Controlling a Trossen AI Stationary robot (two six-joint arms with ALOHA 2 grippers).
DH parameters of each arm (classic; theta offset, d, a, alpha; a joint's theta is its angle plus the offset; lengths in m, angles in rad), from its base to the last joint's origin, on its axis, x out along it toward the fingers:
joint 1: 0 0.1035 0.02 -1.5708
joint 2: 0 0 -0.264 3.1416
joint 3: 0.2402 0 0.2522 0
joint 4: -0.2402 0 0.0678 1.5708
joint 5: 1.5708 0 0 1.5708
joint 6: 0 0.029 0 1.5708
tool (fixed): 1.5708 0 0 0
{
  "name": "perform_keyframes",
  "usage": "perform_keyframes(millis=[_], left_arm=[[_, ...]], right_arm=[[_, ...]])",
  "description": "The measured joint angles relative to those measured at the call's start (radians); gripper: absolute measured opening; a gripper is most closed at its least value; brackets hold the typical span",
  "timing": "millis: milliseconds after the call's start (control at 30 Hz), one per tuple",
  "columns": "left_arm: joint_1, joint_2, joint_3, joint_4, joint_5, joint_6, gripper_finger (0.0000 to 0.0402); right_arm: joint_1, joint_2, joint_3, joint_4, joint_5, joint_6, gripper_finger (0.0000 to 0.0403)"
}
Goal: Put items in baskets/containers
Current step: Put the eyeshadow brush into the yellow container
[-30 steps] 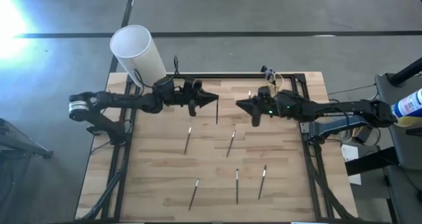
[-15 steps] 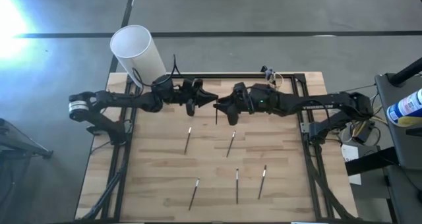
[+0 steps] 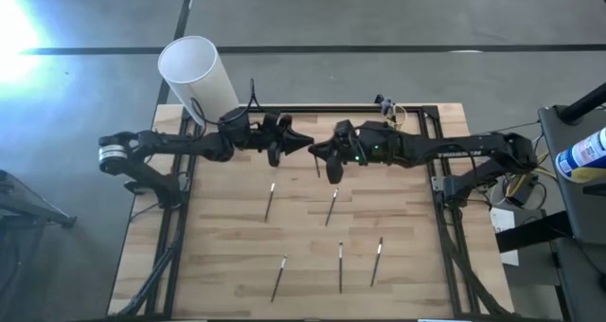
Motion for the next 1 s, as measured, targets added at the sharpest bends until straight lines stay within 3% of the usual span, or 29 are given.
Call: perform_keyframes(millis=[300, 567, 800, 1000], left_arm=[[0.021, -0.016, -0.004, -0.007, 0.0, -0.015, 0.0], [0.021, -0.018, -0.004, -0.092, 0.0, 0.043, 0.0], [0.021, -0.019, -0.004, -0.116, -0.003, 0.102, 0.0], [0.018, -0.019, -0.004, -0.119, -0.003, 0.103, 0.0]], right_arm=[[-0.019, -0.105, -0.034, -0.108, 0.062, -0.097, 0.0015], [-0.136, -0.29, -0.212, -0.108, 0.053, -0.144, 0.0014], [-0.342, -0.465, -0.36, -0.105, 0.056, -0.202, 0.0014], [-0.581, -0.498, -0.451, -0.079, 0.066, -0.256, 0.0014]])
